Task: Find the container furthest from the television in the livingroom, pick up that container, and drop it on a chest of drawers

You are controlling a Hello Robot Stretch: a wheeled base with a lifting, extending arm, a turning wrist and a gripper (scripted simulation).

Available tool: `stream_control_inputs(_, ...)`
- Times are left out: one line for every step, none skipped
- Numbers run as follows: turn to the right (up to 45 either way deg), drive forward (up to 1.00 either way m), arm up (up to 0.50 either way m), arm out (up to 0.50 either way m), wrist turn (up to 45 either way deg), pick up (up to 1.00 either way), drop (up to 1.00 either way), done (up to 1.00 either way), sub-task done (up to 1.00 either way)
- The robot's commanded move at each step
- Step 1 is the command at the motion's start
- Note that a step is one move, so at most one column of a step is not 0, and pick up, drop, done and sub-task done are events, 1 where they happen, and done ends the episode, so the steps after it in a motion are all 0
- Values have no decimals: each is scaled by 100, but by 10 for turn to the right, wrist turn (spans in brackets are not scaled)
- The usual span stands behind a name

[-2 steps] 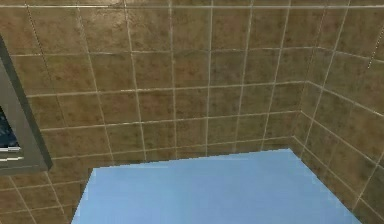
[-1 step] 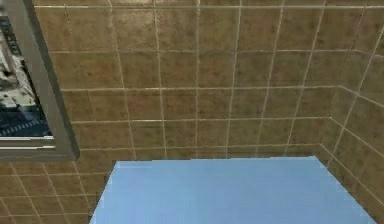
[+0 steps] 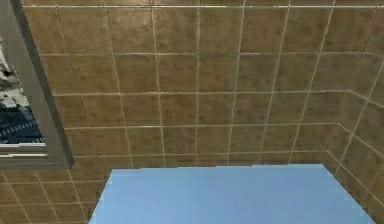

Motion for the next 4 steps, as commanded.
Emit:
stream_control_inputs(270,0,0,0,0,0,0,0,0)
stream_control_inputs(-240,0,0,0,0,0,0,0,0)
stream_control_inputs(120,0,0,0,0,0,0,0,0)
stream_control_inputs(-90,0,0,0,0,0,0,0,0)
